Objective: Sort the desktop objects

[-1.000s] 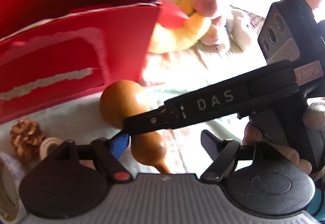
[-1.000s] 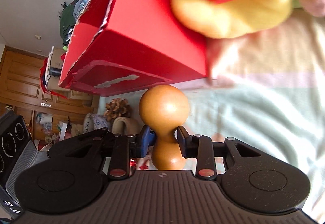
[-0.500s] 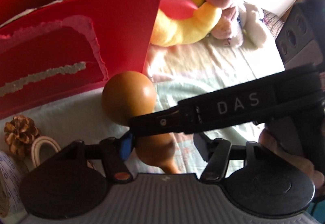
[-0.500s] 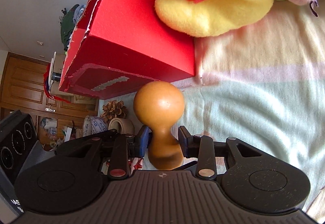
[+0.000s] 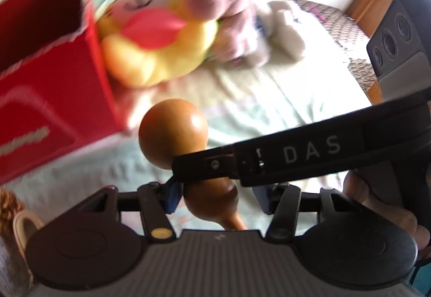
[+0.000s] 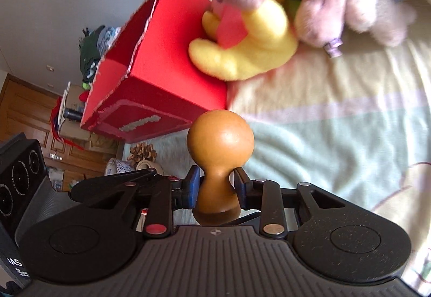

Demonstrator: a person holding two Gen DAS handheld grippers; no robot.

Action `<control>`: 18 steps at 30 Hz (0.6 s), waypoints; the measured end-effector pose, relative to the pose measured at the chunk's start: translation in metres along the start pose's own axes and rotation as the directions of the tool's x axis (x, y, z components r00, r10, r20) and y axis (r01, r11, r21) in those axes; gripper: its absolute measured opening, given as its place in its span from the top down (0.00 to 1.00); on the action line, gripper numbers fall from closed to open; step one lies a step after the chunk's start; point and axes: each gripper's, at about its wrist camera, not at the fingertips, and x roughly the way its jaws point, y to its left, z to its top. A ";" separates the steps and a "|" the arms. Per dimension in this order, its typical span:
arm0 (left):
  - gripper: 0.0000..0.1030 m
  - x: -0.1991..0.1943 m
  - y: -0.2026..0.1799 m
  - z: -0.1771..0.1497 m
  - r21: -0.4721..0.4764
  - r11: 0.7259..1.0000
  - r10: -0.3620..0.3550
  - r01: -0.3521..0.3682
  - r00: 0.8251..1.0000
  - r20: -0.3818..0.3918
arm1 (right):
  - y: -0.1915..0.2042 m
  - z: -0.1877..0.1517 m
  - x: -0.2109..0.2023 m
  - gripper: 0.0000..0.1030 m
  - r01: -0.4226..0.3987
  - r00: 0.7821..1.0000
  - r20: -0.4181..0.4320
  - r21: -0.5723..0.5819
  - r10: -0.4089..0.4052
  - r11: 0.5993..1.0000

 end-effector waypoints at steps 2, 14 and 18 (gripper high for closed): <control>0.45 -0.007 -0.011 0.006 0.022 1.000 -0.009 0.009 1.000 0.024 | 0.000 0.002 -0.014 0.69 -0.004 0.999 0.035 0.000 0.004 1.000; 0.45 -0.081 -0.023 0.045 0.114 0.993 -0.016 -0.010 0.975 0.221 | 0.061 0.026 -0.059 0.68 0.011 0.969 0.245 -0.150 0.026 0.989; 0.44 -0.110 -0.001 0.058 0.135 0.991 -0.010 -0.028 0.962 0.274 | 0.093 0.042 -0.052 0.68 0.015 0.957 0.287 -0.201 0.044 0.979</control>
